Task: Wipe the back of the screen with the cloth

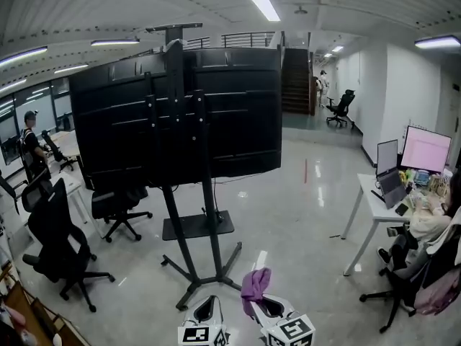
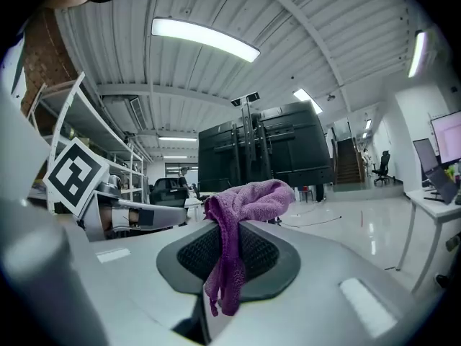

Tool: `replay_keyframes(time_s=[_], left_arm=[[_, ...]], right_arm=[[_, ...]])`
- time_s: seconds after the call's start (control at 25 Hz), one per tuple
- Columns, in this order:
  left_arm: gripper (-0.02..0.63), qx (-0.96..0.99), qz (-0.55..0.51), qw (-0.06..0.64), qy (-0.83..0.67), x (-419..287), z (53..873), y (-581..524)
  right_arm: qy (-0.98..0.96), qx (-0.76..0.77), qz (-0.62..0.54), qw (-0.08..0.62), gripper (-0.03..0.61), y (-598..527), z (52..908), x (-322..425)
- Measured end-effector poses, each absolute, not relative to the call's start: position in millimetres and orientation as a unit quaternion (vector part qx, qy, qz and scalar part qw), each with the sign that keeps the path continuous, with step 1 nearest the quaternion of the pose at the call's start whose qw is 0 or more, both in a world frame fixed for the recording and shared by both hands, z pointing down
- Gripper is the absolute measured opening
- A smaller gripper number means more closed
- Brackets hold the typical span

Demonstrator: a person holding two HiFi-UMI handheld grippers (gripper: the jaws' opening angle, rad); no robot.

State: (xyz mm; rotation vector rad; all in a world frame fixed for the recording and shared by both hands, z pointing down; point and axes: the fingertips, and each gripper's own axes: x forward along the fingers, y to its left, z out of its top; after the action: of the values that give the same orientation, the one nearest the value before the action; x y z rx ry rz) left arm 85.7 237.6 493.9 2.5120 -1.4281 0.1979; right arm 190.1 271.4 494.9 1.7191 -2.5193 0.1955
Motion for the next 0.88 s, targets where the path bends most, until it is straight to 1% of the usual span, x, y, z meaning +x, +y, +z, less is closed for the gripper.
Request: replay_keyframes(time_s=[0.16,0.32,0.52,0.64,0.72,0.88], left_arm=[[0.008,0.865,0.073,0.113,-0.484,103,486,153],[0.008,0.870,0.079,0.105,-0.475,124,481,81],[0.008,0.879,0.071,0.128,-0.454,152,475,10],[0.008,0.881,0.060,0.123,-0.453,174,467,-42],[0.008,0.879,0.061,0.109,-0.459,193,460,-79],[0.008,0.879,0.070,0.072,-0.467,243,431,-159]], right_arm=[[-0.819,0.572,0.047,0.028,0.054,189,479,207],[-0.812,0.582,0.040,0.033,0.054,120,472,225],[-0.807,0.588,0.037,0.036,0.054,45,463,249],[-0.805,0.592,0.018,0.030,0.055,-8,448,276],[-0.804,0.593,-0.007,0.041,0.054,-49,438,300],[-0.799,0.590,-0.081,0.085,0.054,-145,396,361]])
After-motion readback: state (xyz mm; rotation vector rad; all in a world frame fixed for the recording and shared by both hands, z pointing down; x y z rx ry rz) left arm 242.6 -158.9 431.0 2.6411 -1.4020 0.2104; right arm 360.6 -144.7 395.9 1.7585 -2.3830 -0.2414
